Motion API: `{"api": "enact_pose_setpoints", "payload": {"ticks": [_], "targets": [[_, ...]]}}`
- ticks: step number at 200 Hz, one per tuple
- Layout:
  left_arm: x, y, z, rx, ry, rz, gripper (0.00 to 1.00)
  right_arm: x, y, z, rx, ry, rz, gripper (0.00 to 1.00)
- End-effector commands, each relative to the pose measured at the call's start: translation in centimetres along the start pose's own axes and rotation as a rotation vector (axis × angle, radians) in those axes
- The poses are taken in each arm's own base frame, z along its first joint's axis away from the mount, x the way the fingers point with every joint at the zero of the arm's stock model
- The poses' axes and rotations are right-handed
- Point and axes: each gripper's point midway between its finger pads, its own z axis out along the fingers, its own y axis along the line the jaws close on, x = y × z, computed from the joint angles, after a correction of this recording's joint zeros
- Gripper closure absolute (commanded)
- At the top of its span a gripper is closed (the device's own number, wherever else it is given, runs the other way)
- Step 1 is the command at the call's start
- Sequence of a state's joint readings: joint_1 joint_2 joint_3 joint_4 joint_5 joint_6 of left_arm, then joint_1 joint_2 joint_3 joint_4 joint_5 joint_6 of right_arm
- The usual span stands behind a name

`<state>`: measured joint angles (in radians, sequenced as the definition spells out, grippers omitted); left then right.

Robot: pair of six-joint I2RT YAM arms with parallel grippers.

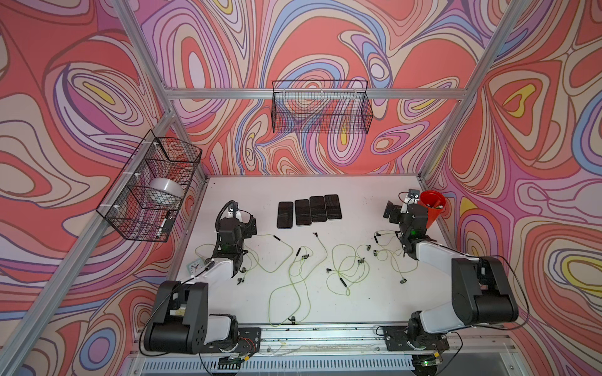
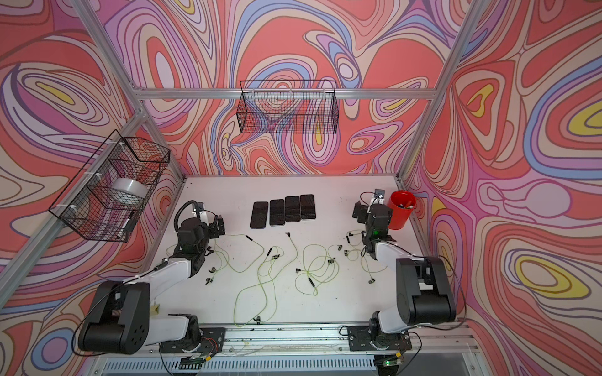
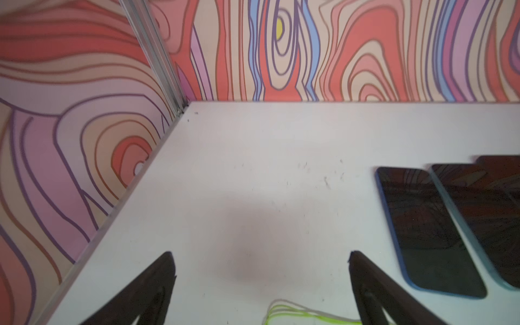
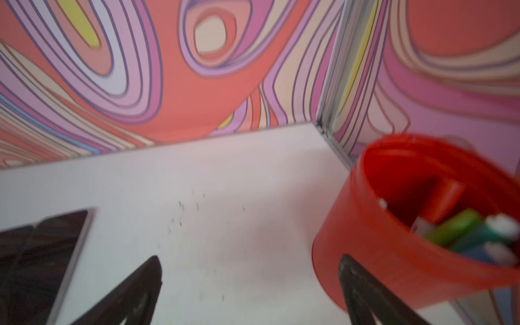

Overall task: Plug wired earphones into phones
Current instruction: Pick up the wired earphone from the center of the board.

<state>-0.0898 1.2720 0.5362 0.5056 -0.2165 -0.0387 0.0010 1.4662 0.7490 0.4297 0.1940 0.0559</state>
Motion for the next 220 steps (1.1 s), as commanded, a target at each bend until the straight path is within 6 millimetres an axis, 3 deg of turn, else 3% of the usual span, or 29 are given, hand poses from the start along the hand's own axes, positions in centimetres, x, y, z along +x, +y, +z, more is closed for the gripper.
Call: {"api": "enact_pose_setpoints", "payload": {"ticks": [1, 22, 64, 82, 93, 104, 131, 153, 172, 220], "targets": [[-2.0, 0.8, -2.1, -0.082, 0.070, -0.061, 0.05, 3.1, -0.1, -1.4, -0.007, 0.292, -0.064, 0.02], [-3.1, -0.4, -4.0, -0.030, 0.125, -0.133, 0.08, 2.9, -0.6, -2.6, 0.028, 0.428, -0.047, 0.06], [-1.6, -3.3, -6.4, 0.131, 0.302, -0.282, 0.14, 3.6, -0.7, -5.2, 0.040, 0.667, -0.040, 0.21], [-1.2, -5.2, -6.8, 0.226, 0.349, -0.352, 0.15, 3.7, -0.5, -5.8, 0.034, 0.716, -0.043, 0.34], [-0.7, -6.3, -7.0, 0.276, 0.375, -0.400, 0.17, 4.2, -0.3, -5.9, 0.041, 0.750, -0.066, 0.49], [-0.4, -7.4, -7.0, 0.318, 0.389, -0.436, 0.18, 5.2, 0.3, -5.7, 0.031, 0.793, -0.116, 0.55], [0.3, -9.2, -7.2, 0.361, 0.431, -0.443, 0.20, 8.5, 3.2, -5.0, -0.113, 0.920, -0.403, 0.54], [0.6, -9.7, -7.4, 0.373, 0.447, -0.432, 0.20, 12.1, 3.3, -3.9, -0.237, 1.030, -0.636, 0.50], [0.5, -9.6, -7.7, 0.376, 0.450, -0.421, 0.20, 13.9, 3.6, -3.3, -0.345, 1.035, -0.780, 0.48], [-0.7, -9.4, -8.7, 0.396, 0.415, -0.405, 0.21, 15.8, 4.4, -2.6, -0.524, 1.066, -0.814, 0.47]]}}
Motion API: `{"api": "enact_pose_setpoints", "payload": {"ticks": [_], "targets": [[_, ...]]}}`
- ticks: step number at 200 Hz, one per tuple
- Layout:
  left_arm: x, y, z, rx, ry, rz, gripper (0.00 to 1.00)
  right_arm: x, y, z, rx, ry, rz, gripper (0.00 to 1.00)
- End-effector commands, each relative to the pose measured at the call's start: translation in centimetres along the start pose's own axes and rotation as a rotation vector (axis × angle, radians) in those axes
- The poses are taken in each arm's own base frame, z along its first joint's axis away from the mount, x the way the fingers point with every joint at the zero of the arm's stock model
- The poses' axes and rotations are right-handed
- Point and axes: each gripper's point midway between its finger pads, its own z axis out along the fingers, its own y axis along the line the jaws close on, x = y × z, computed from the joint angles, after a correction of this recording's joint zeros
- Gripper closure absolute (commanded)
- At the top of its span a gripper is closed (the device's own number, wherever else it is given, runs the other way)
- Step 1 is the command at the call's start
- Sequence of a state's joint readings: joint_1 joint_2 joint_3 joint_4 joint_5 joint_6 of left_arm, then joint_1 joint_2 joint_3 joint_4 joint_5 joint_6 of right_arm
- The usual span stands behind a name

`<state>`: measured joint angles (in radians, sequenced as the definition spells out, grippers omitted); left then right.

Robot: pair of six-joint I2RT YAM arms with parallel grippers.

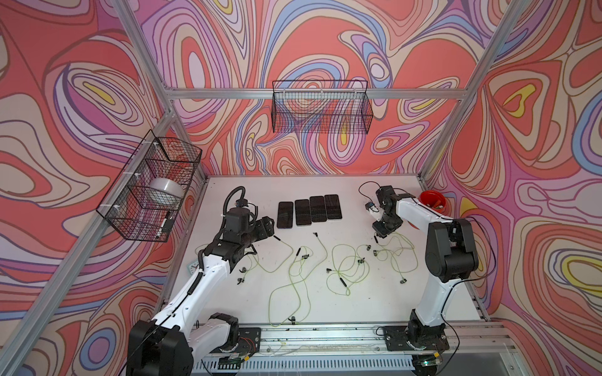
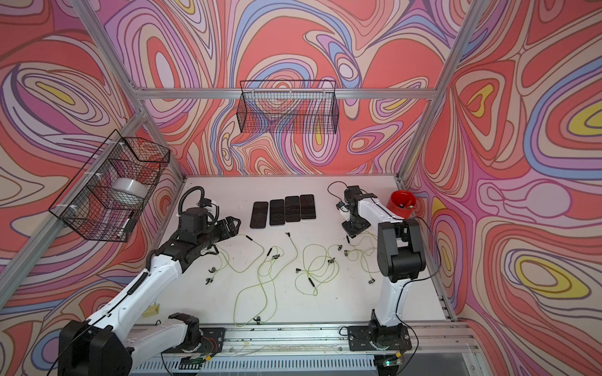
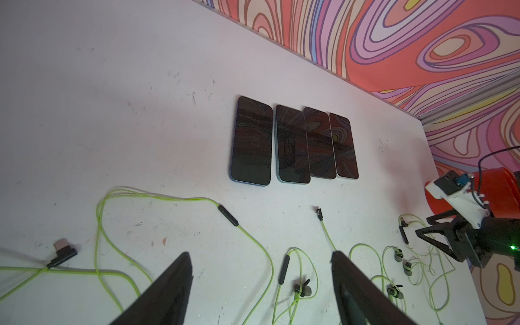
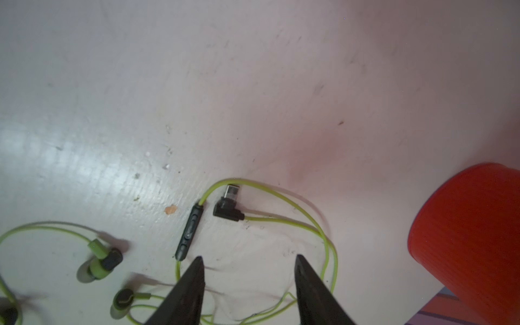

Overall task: Plug wired earphones into phones
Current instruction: Pick up the wired earphone from the center of the board.

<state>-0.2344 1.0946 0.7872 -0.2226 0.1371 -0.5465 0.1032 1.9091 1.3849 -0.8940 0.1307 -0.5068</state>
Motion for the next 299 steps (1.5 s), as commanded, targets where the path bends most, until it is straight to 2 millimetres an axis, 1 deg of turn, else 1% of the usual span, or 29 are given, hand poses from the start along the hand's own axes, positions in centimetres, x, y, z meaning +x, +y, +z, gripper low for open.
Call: {"api": "enact_pose_setpoints", "payload": {"ticks": [1, 22, 24, 28, 90, 107, 122, 136, 147, 159, 166, 173, 175, 179, 183, 202, 214, 232, 245, 271, 287, 299], "targets": [[-0.3, -0.6, -1.1, 0.019, -0.006, 0.005, 0.21, -0.6, 0.4, 0.4, -0.087, -0.026, -0.113, 0.46], [-0.5, -0.8, -1.3, 0.023, -0.015, 0.012, 0.21, 0.1, 0.7, 1.4, -0.141, 0.011, -0.120, 0.46], [-0.1, -0.5, -1.3, 0.014, 0.002, 0.011, 0.21, 0.1, 0.6, 1.5, -0.142, 0.012, -0.117, 0.47], [0.0, -0.5, -1.4, 0.011, 0.007, 0.011, 0.21, 0.2, 0.6, 1.7, -0.147, 0.014, -0.117, 0.47], [-0.1, -0.5, -1.4, 0.010, 0.005, 0.020, 0.21, -0.2, -0.4, 4.2, -0.148, 0.013, -0.099, 0.48], [-0.1, -0.5, -1.3, 0.009, 0.007, 0.018, 0.21, -0.1, -0.2, 4.9, -0.159, 0.023, -0.091, 0.49], [-0.2, -0.6, -1.2, 0.011, 0.009, 0.014, 0.22, 0.2, -0.1, 5.3, -0.163, 0.045, -0.080, 0.51], [-0.2, -0.7, -1.1, 0.017, 0.009, 0.011, 0.22, 0.6, 0.1, 5.1, -0.172, 0.065, -0.050, 0.55], [-0.2, -0.7, -1.0, 0.018, 0.010, 0.005, 0.22, 0.9, -0.2, 4.8, -0.156, 0.076, -0.023, 0.59], [-0.1, -0.6, -0.8, 0.018, 0.016, -0.002, 0.23, 1.0, -0.2, 4.2, -0.151, 0.077, 0.003, 0.76], [0.0, -0.7, -0.7, 0.020, 0.023, -0.006, 0.23, 1.2, -0.1, 4.0, -0.152, 0.073, 0.013, 0.83], [0.2, -0.7, -0.6, 0.023, 0.028, -0.014, 0.23, 1.2, 0.1, 3.7, -0.154, 0.066, 0.022, 0.84], [-0.3, -1.0, -0.5, 0.035, 0.012, -0.014, 0.23, 1.2, 0.1, 3.6, -0.155, 0.062, 0.023, 0.84], [-0.4, -1.2, -0.5, 0.044, 0.008, -0.015, 0.23, 1.3, 0.3, 3.6, -0.159, 0.059, 0.027, 0.85], [-0.4, -1.2, -0.4, 0.047, 0.008, -0.020, 0.23, 1.3, 0.5, 3.6, -0.169, 0.056, 0.032, 0.89], [-0.3, -1.4, 0.0, 0.060, 0.015, -0.033, 0.23, 1.9, 1.3, 3.7, -0.203, 0.082, 0.063, 1.00], [-0.2, -1.4, 0.1, 0.058, 0.020, -0.038, 0.23, 2.2, 1.6, 3.6, -0.216, 0.097, 0.080, 1.00], [-0.2, -1.4, 0.1, 0.062, 0.021, -0.044, 0.23, 1.9, 1.1, 3.0, -0.197, 0.092, 0.116, 1.00], [-0.3, -1.6, 0.1, 0.068, 0.020, -0.050, 0.23, 1.4, 0.5, 2.1, -0.179, 0.077, 0.145, 1.00], [-0.5, -2.5, 0.1, 0.111, 0.017, -0.078, 0.23, 0.4, -0.2, -0.4, -0.159, 0.020, 0.206, 1.00], [-0.5, -3.0, 0.5, 0.143, 0.025, -0.104, 0.25, -0.3, 0.1, -1.5, -0.181, -0.022, 0.245, 1.00], [-0.4, -3.5, 1.1, 0.170, 0.034, -0.129, 0.27, -0.7, 0.5, -2.0, -0.193, -0.042, 0.263, 1.00]]}}
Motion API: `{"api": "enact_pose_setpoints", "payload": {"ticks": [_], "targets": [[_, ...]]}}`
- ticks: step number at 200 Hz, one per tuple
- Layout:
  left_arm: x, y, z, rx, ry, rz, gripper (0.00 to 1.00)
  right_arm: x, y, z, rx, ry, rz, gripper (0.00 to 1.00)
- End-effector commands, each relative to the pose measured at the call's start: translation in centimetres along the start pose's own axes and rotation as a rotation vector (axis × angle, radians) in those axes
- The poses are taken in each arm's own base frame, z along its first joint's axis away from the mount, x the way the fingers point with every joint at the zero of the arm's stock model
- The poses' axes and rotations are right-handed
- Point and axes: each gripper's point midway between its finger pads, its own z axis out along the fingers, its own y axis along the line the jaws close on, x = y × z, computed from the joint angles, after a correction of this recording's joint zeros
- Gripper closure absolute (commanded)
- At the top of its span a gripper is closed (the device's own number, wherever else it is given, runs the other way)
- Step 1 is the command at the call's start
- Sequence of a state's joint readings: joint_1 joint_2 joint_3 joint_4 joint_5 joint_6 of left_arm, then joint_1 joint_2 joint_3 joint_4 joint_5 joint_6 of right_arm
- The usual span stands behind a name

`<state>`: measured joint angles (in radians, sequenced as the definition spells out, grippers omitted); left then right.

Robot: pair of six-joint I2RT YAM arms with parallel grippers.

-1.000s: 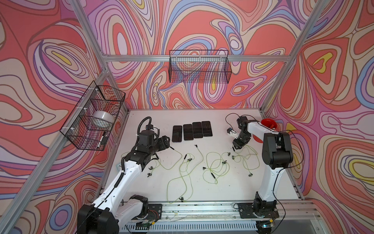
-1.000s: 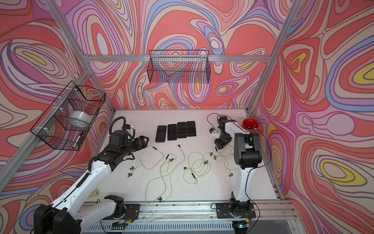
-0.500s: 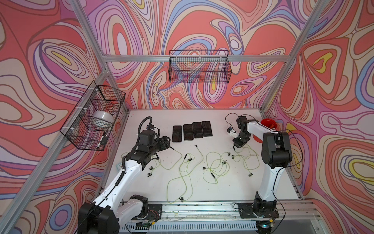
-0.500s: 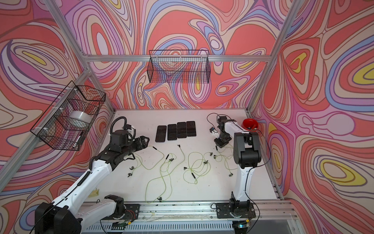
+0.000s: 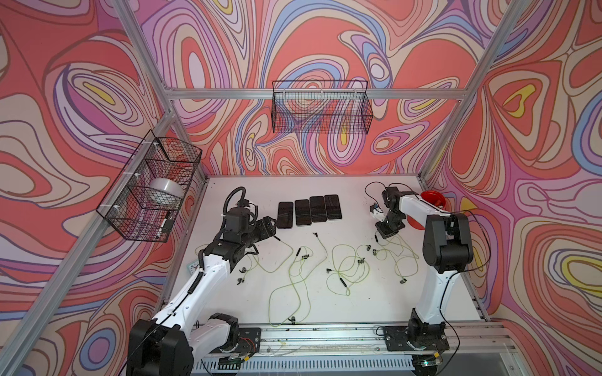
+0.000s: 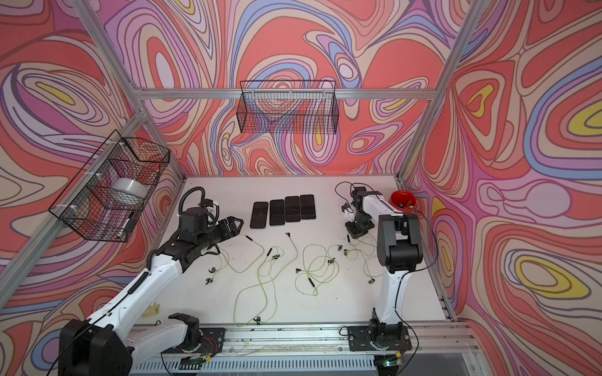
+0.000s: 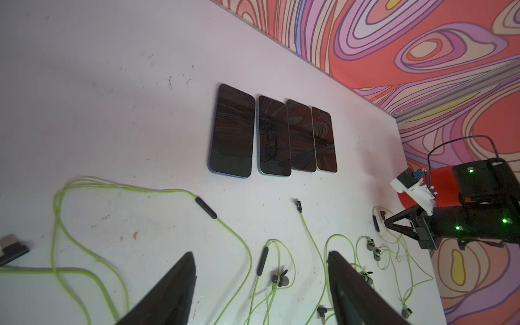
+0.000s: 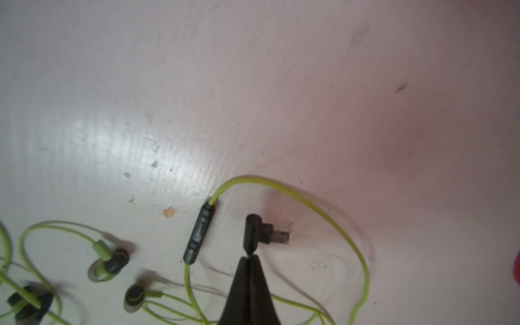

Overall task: Plug wired earphones into phones
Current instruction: Pick up the wired earphone from the center of the board.

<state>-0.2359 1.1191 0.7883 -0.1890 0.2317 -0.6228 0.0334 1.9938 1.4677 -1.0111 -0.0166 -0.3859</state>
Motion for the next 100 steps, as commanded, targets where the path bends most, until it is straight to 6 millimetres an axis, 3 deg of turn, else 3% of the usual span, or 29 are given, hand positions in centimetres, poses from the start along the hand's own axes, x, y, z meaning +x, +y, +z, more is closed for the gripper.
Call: {"api": "enact_pose_setpoints", "payload": {"ticks": [1, 36, 75, 100], "targets": [[-0.8, -2.0, 0.7, 0.089, -0.006, -0.054, 0.27, -1.4, 0.9, -3.1, -0.025, -0.097, 0.072, 1.00], [0.1, -5.2, 2.2, 0.203, 0.040, -0.081, 0.32, -2.6, 2.9, -4.4, -0.073, -0.173, 0.095, 1.00], [3.1, -11.0, 4.7, 0.381, 0.134, -0.090, 0.38, -5.5, 8.3, -6.7, -0.225, -0.325, 0.096, 1.00], [5.8, -14.6, 6.2, 0.506, 0.213, -0.122, 0.48, -7.1, 11.4, -7.5, -0.281, -0.389, 0.086, 1.00]]}}
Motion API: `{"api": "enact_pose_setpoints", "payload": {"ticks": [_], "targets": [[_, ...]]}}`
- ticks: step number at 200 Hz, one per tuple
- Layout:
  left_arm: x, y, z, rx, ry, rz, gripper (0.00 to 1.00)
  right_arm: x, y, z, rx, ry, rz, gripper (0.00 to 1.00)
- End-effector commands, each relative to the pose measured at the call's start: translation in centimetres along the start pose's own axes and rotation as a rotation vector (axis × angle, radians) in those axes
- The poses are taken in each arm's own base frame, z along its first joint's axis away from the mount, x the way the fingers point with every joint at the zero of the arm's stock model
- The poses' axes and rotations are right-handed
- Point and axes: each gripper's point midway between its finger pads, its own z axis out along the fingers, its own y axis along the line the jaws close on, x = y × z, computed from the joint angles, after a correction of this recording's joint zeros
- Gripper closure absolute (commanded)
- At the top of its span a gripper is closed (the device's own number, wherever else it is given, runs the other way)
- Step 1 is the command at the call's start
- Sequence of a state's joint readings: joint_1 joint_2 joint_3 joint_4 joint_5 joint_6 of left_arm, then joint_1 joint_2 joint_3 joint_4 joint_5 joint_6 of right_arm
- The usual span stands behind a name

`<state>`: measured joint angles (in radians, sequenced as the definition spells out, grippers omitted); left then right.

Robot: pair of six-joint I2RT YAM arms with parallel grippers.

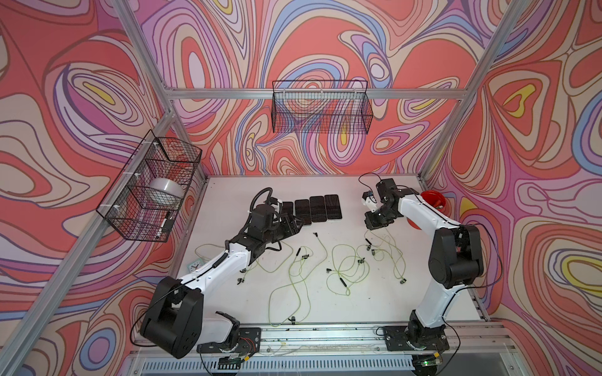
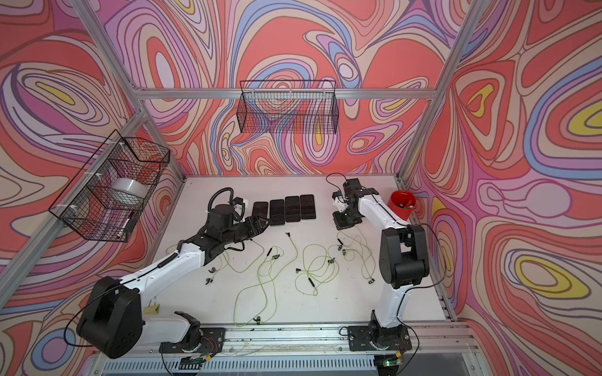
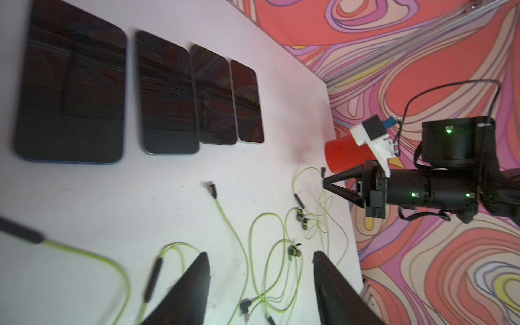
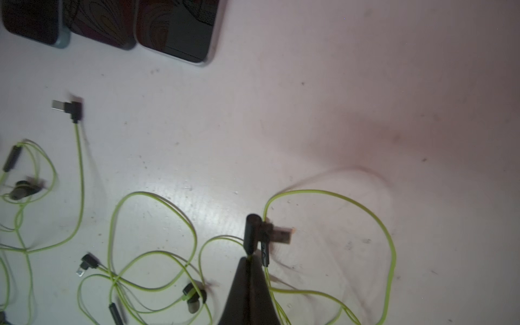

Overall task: Plug wired earphones into phones
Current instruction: Pick up the wired earphone from the center of the board.

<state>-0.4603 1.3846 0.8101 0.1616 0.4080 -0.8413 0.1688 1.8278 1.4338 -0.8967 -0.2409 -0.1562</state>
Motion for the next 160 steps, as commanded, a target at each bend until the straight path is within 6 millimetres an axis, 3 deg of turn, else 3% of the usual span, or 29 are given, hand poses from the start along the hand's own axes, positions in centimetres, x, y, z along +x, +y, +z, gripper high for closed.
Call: {"api": "enact_pose_setpoints", "payload": {"ticks": [1, 40, 84, 90, 160], "targets": [[0.5, -4.8, 2.1, 0.194, 0.025, -0.034, 0.49, -2.2, 3.9, -0.4, -0.113, -0.108, 0.031, 1.00], [3.9, -7.4, 5.0, 0.275, 0.121, -0.007, 0.54, -2.6, 8.6, 0.7, -0.233, -0.142, 0.040, 1.00], [5.5, -6.7, 6.7, 0.262, 0.169, 0.004, 0.54, -2.2, 11.8, 1.5, -0.333, -0.143, 0.027, 1.00], [5.5, -6.5, 6.8, 0.259, 0.169, 0.004, 0.55, -2.6, 12.3, 0.4, -0.343, -0.172, 0.016, 1.00], [5.4, -5.5, 8.3, 0.249, 0.146, 0.035, 0.59, -1.8, 14.1, -0.3, -0.421, -0.160, -0.001, 1.00]]}}
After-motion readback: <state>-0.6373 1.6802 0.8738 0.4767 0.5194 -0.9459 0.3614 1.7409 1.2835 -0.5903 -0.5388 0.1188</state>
